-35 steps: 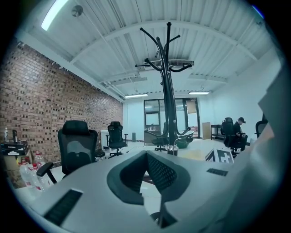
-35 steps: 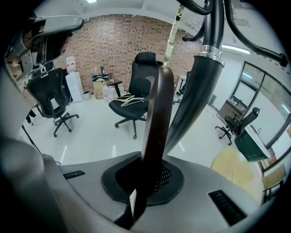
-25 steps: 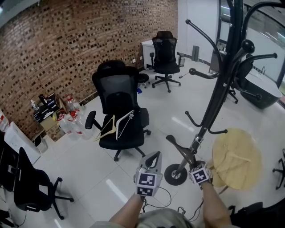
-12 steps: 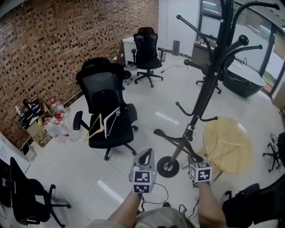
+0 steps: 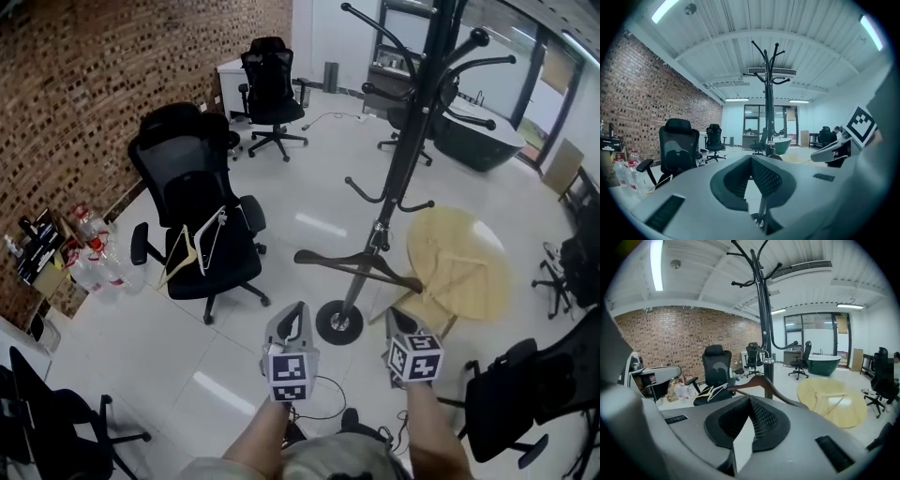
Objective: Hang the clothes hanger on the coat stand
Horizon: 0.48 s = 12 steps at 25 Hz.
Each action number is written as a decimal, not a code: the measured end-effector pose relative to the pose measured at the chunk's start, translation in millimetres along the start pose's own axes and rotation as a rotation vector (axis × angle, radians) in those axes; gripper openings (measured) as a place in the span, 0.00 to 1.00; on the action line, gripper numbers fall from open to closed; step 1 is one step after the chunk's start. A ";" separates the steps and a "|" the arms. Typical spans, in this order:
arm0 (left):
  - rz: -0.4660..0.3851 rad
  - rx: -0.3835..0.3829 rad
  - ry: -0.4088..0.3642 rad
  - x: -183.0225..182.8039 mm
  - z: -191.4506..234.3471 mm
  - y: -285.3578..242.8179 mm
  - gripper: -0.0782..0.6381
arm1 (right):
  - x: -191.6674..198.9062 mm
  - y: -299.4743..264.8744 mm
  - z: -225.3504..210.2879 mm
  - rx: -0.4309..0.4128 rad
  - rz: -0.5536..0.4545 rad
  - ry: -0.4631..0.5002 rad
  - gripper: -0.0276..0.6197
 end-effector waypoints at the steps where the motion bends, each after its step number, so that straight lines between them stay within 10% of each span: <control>1: -0.001 0.003 -0.006 0.1 -6.5 8.2 0.13 | 4.3 10.8 0.2 -0.002 -0.006 -0.009 0.05; 12: 0.004 -0.060 -0.097 0.6 -99.4 82.6 0.13 | 40.6 93.0 -23.8 -0.106 -0.065 -0.070 0.05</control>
Point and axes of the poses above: the fingertips, and each gripper's own axes: y backward along the fingers, z to its left, x out of its underside, the point moved 3 cm from there along y, backward along the fingers, and after that the axes turned 5 degrees about -z, right-handed, at the moved point
